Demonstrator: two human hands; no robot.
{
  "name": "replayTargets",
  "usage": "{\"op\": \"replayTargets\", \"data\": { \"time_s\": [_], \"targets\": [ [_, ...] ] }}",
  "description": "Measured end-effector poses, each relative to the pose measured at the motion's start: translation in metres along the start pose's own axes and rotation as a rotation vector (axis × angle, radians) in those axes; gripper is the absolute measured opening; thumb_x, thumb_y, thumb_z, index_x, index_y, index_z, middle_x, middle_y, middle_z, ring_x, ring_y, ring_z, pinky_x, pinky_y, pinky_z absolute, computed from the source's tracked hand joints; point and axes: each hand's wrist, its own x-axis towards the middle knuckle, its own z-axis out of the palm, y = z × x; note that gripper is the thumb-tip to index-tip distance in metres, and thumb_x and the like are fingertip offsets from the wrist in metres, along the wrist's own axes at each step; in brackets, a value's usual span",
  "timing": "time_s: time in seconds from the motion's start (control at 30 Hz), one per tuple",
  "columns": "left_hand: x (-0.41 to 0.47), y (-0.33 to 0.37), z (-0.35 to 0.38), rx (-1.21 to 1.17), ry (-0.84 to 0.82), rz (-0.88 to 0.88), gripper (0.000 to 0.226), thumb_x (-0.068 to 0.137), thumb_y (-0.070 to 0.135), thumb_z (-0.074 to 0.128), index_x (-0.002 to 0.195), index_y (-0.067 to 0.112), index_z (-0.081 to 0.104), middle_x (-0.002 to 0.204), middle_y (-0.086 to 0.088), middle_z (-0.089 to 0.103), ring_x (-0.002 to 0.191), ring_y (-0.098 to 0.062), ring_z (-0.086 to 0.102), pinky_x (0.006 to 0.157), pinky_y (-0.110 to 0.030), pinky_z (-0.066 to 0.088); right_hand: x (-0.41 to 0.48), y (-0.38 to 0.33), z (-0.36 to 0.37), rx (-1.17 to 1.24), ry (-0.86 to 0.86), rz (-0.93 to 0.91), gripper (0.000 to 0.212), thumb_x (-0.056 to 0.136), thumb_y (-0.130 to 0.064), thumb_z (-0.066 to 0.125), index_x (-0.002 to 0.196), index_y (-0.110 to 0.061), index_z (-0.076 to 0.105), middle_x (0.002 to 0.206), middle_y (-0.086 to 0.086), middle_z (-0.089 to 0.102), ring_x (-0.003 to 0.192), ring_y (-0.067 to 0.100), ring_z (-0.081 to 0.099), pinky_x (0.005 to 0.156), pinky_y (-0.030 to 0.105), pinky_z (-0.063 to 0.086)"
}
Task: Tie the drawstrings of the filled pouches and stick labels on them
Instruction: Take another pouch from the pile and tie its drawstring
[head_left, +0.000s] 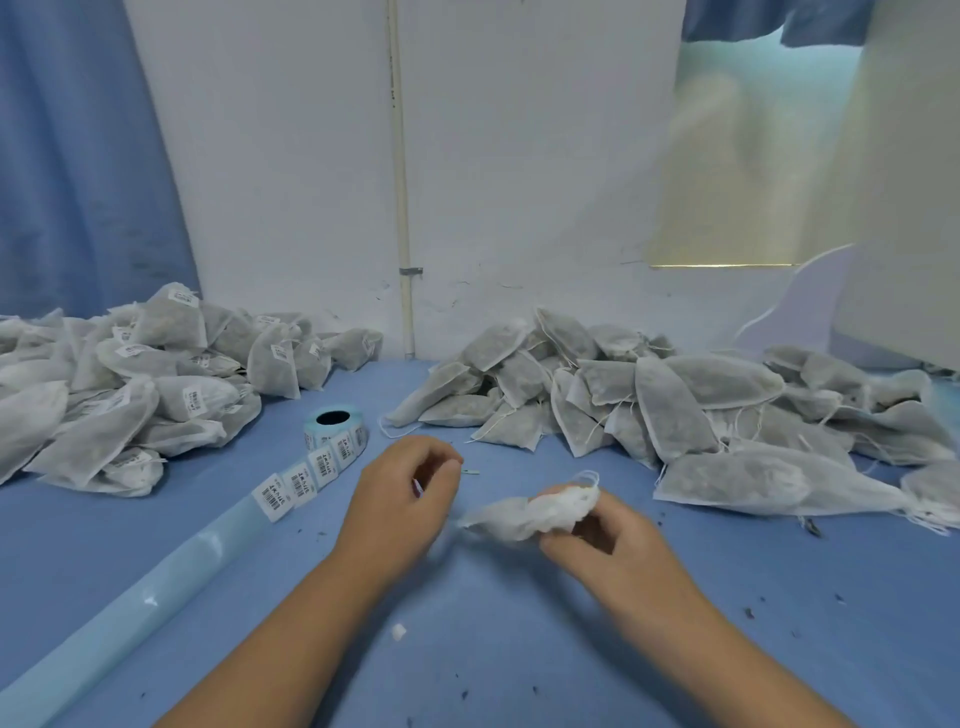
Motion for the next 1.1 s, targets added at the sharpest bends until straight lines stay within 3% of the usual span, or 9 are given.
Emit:
{"op": "replayTargets", "data": {
  "time_s": [0.1,0.17,0.37,0.53,0.7,0.8,0.9,1.03,1.1],
  "targets": [
    [-0.008,0.032,-0.010,-0.153,-0.114,0.115,0.033,0.084,0.050,0.044,0.086,0.027,0.068,0.088,0.017,0.065,0.084,-0.008,0.060,0.075,-0.020,0.045,0.003,0.003,-0.001,-0.131,0.168,-0.058,0.006,0.081,-0.021,0.072,0.083,-0.016,0.070,0.078,0.002,0.069,0.074,0.020,0.064,0.071,0.035,0.052],
    [-0.020,0.049,-0.013,-0.143,-0.256,0.158,0.037,0.084,0.055,0.043,0.094,0.029,0.068,0.096,0.018,0.064,0.095,-0.008,0.060,0.082,-0.019,0.044,0.002,0.005,-0.001,-0.191,0.229,-0.056,0.023,0.078,-0.028,0.075,0.081,-0.007,0.066,0.074,0.013,0.065,0.070,0.031,0.060,0.068,0.045,0.050],
    [-0.055,0.065,0.000,-0.055,-0.249,0.084,0.040,0.077,0.056,0.057,0.106,0.030,0.065,0.103,0.015,0.064,0.102,-0.002,0.059,0.086,-0.014,0.042,-0.006,-0.001,0.007,0.011,0.069,-0.064,0.011,0.074,-0.024,0.074,0.083,-0.027,0.069,0.067,-0.005,0.068,0.052,0.005,0.056,0.049,0.020,0.044],
    [-0.067,0.059,-0.001,-0.136,-0.052,-0.106,0.009,0.088,0.022,0.069,0.091,0.031,0.069,0.090,0.019,0.069,0.086,0.003,0.062,0.073,-0.010,0.042,-0.012,-0.005,0.010,0.223,-0.240,-0.039,0.019,0.078,-0.018,0.058,0.092,-0.015,0.072,0.075,0.009,0.072,0.069,0.034,0.068,0.058,0.035,0.053],
    [-0.063,0.055,-0.015,-0.049,0.022,-0.072,0.039,0.090,-0.006,0.054,0.082,0.030,0.068,0.087,0.022,0.066,0.084,0.003,0.059,0.070,-0.007,0.038,-0.010,-0.011,0.006,0.133,-0.006,-0.070,0.010,0.068,-0.029,0.061,0.078,-0.030,0.063,0.067,-0.003,0.064,0.057,0.016,0.060,0.056,0.036,0.046],
    [-0.065,0.053,-0.020,-0.007,0.017,-0.026,0.041,0.091,-0.002,0.051,0.081,0.034,0.067,0.088,0.022,0.064,0.087,0.001,0.059,0.070,-0.007,0.037,-0.011,-0.012,-0.004,0.122,-0.065,-0.074,0.035,0.065,-0.045,0.068,0.100,-0.045,0.059,0.092,-0.020,0.064,0.075,0.032,0.059,0.067,0.045,0.053],
    [-0.068,0.057,-0.022,0.043,-0.003,0.041,0.031,0.087,0.011,0.046,0.081,0.035,0.065,0.089,0.020,0.063,0.088,0.000,0.059,0.072,-0.006,0.036,-0.017,-0.016,0.000,0.020,-0.237,-0.078,0.064,0.067,-0.054,0.071,0.126,-0.050,0.047,0.116,-0.027,0.059,0.077,0.021,0.063,0.067,0.027,0.052],
    [-0.068,0.057,-0.022,0.175,-0.014,0.132,0.025,0.087,0.011,0.048,0.084,0.030,0.063,0.085,0.017,0.058,0.085,0.006,0.054,0.075,-0.005,0.035,-0.019,-0.014,0.015,-0.103,-0.200,-0.133,0.008,0.088,-0.024,0.068,0.092,-0.030,0.071,0.080,-0.004,0.071,0.059,0.008,0.062,0.060,0.018,0.046],
    [-0.066,0.054,-0.025,0.267,0.012,0.139,0.027,0.087,0.014,0.045,0.096,0.025,0.068,0.089,0.014,0.055,0.084,0.001,0.052,0.074,-0.010,0.036,-0.020,-0.015,0.015,-0.124,-0.168,-0.097,0.020,0.092,-0.019,0.060,0.077,-0.024,0.070,0.058,-0.001,0.064,0.049,0.010,0.056,0.057,0.020,0.045]
  ]
}}
